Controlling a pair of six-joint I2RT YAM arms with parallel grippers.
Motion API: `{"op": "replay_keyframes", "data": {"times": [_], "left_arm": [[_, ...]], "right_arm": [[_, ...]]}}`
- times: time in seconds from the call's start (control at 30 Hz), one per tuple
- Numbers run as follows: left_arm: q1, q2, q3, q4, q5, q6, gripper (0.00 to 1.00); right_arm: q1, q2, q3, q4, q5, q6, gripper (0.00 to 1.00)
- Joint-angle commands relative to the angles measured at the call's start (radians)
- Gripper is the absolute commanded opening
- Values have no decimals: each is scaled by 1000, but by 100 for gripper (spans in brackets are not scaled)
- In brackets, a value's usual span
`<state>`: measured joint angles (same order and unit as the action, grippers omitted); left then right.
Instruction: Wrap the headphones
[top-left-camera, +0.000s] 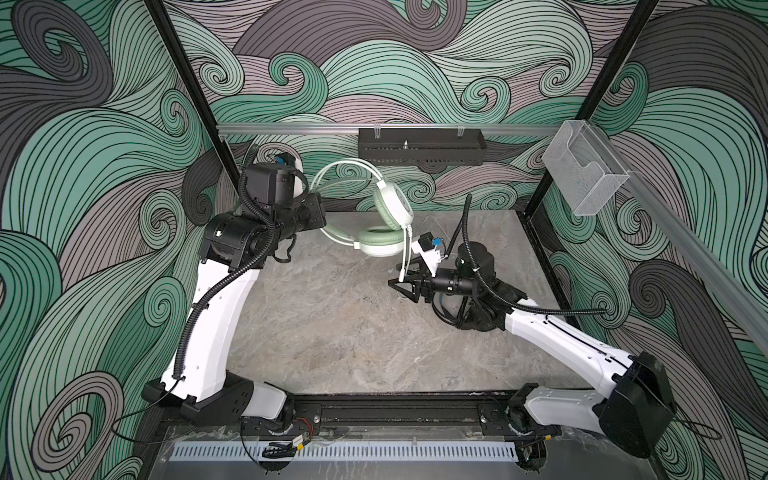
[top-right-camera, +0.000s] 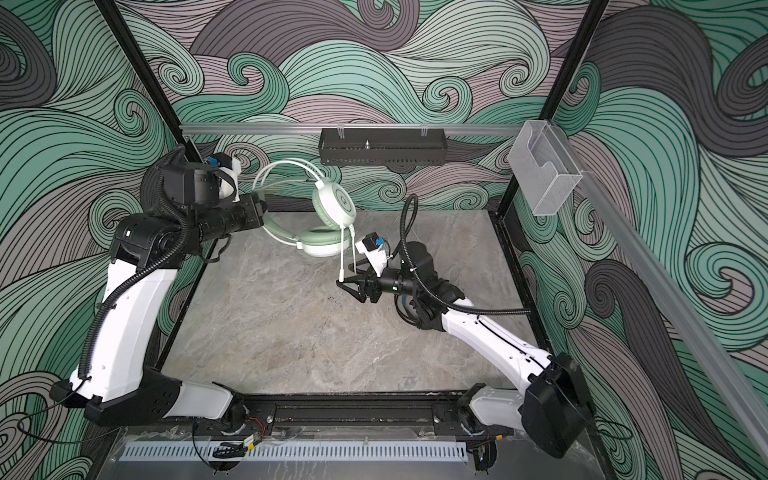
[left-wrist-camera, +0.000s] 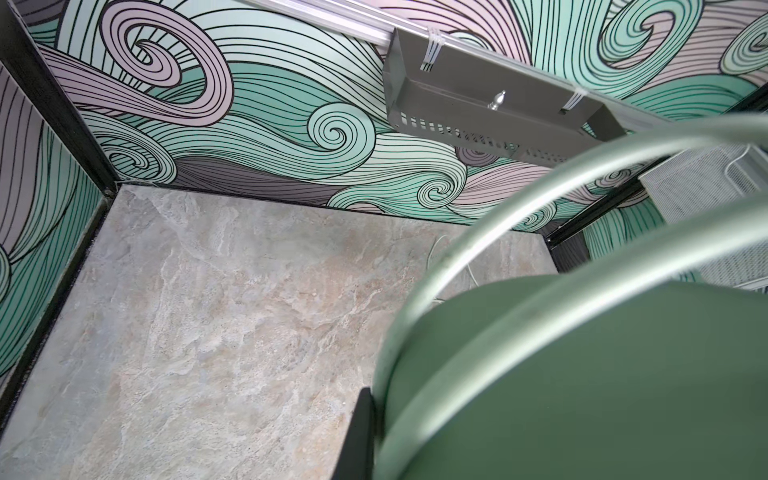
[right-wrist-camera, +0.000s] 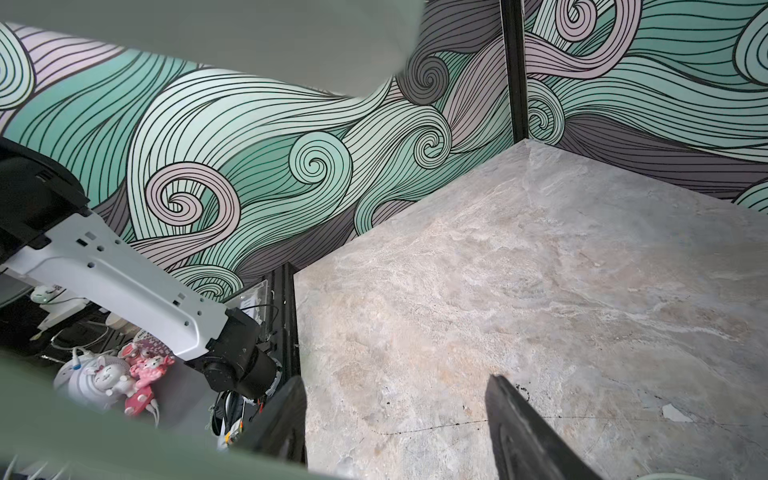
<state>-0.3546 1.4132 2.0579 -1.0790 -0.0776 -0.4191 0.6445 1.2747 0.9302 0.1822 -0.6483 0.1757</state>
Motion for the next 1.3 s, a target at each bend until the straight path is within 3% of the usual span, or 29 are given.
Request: {"op": "replay_keyframes", "data": {"times": [0.0, 0.53, 0.8, 0.93, 1.07, 1.27], "left_arm": [[4, -30, 52, 80, 45, -84, 0], [90, -56, 55, 99, 94, -196, 0], [183, -115, -52, 154, 115, -270, 0], [209, -123, -104, 168, 98, -265, 0], [228, -140, -171, 214, 77, -295, 0], [253, -169, -265, 299, 72, -388, 0]], "right_arm": [[-18, 24, -28, 83, -6, 25, 66], [-69, 96, -60, 121, -14, 17, 31], [-59, 47, 36, -61, 29, -82, 9], [-5, -9, 90, -201, 91, -180, 0], [67, -47, 139, -350, 185, -274, 0], [165, -65, 161, -525, 460, -340, 0]]}}
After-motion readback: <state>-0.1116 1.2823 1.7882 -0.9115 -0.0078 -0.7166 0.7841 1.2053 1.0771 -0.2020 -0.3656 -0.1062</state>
